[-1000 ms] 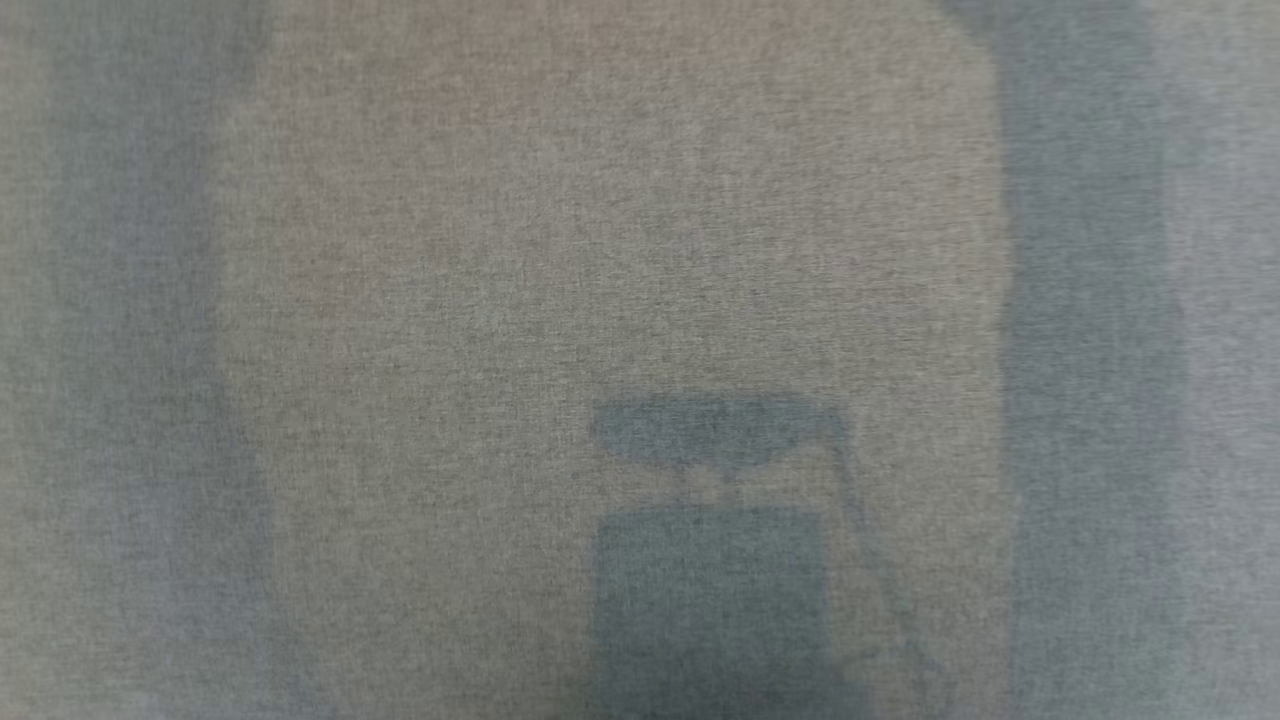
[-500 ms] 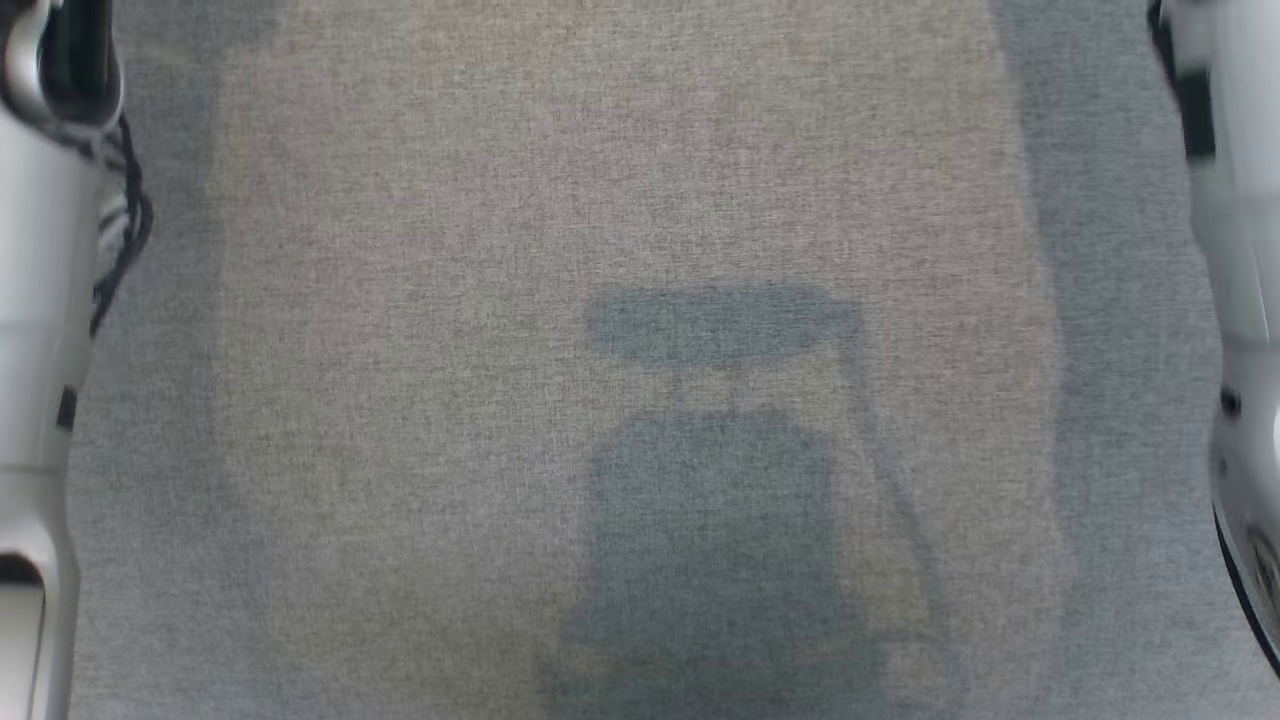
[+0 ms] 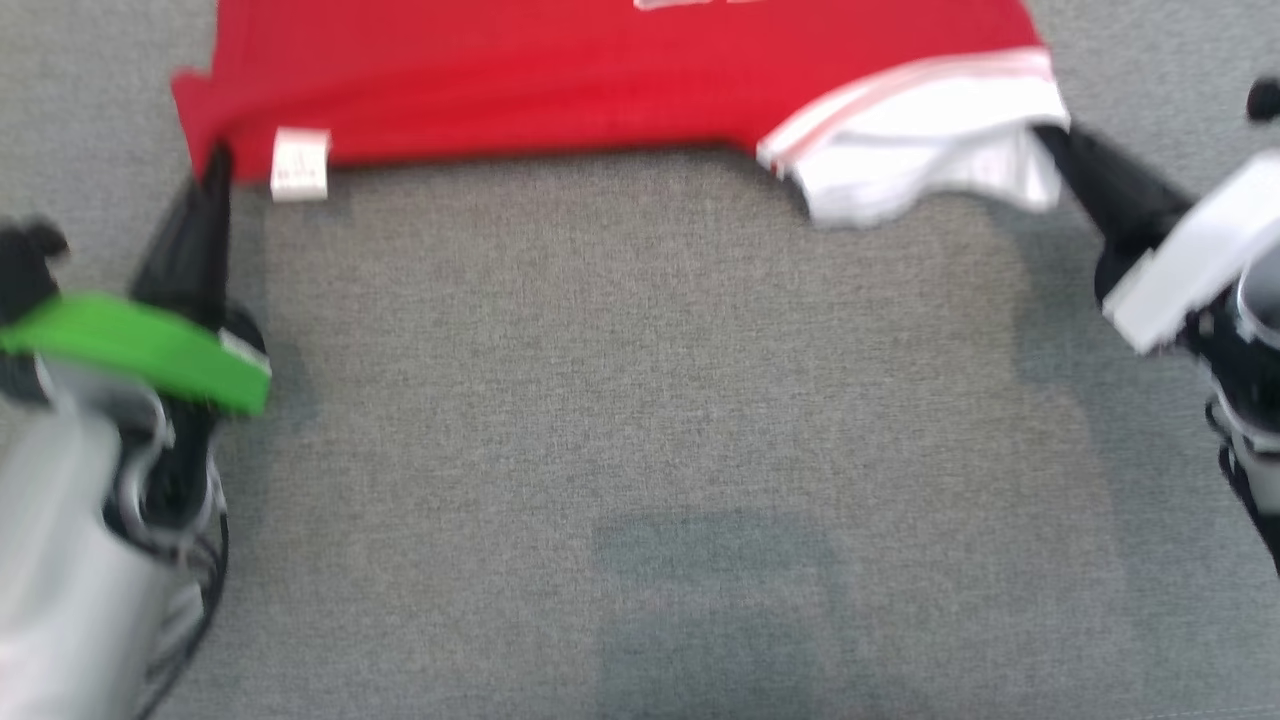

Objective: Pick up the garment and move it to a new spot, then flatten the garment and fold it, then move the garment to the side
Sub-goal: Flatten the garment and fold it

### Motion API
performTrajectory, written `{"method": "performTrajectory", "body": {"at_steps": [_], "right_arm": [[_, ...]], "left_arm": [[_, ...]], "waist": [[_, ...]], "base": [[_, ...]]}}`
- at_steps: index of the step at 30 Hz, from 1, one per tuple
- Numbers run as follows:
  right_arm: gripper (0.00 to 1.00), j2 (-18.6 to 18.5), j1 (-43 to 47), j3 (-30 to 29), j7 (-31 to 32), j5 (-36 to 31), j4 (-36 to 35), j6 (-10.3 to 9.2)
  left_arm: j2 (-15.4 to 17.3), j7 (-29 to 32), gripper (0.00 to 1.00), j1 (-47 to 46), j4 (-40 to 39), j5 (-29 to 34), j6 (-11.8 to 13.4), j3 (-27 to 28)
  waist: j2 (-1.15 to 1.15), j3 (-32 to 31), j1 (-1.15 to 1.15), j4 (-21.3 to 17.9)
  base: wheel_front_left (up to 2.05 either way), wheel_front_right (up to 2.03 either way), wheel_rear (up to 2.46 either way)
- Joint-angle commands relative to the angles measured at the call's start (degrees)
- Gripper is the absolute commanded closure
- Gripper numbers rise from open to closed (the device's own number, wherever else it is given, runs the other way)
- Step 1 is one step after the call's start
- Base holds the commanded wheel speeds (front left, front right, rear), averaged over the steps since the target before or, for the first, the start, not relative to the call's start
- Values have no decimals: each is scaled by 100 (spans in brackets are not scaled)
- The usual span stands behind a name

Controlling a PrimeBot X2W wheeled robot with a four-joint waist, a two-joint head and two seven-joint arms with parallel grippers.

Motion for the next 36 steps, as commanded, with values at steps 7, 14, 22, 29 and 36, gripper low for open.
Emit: {"method": "performTrajectory", "body": {"at_steps": [7, 14, 22, 29, 36], "right_arm": [[100, -17, 1902, -471, 459, 169, -974, -1], [100, 49, 3678, -926, 690, 166, -1834, 0], [100, 191, 4568, -1183, 945, 339, -2436, 0], [100, 53, 3759, -1153, 1772, 653, -2454, 0], [100, -70, 2640, -1342, 3259, 872, -2098, 0]], "left_arm": [[323, -108, 100, 2097, -1661, 103, 858, -189], [307, -255, 100, 3803, -3034, 91, 1580, -383], [268, -154, 100, 4426, -3694, -113, 1813, -487], [823, 772, 100, 4073, -4492, -505, 2040, -286], [1484, 1722, 100, 3860, -5332, -989, 2330, 27]], "waist": [[51, -857, 0, -116], [51, -1040, 0, -102], [51, -928, 0, -104], [51, -433, 0, -321], [51, -87, 0, -320]], "base": [[0, 0, 0], [0, 0, 0], [0, 0, 0], [0, 0, 0], [0, 0, 0]]}}
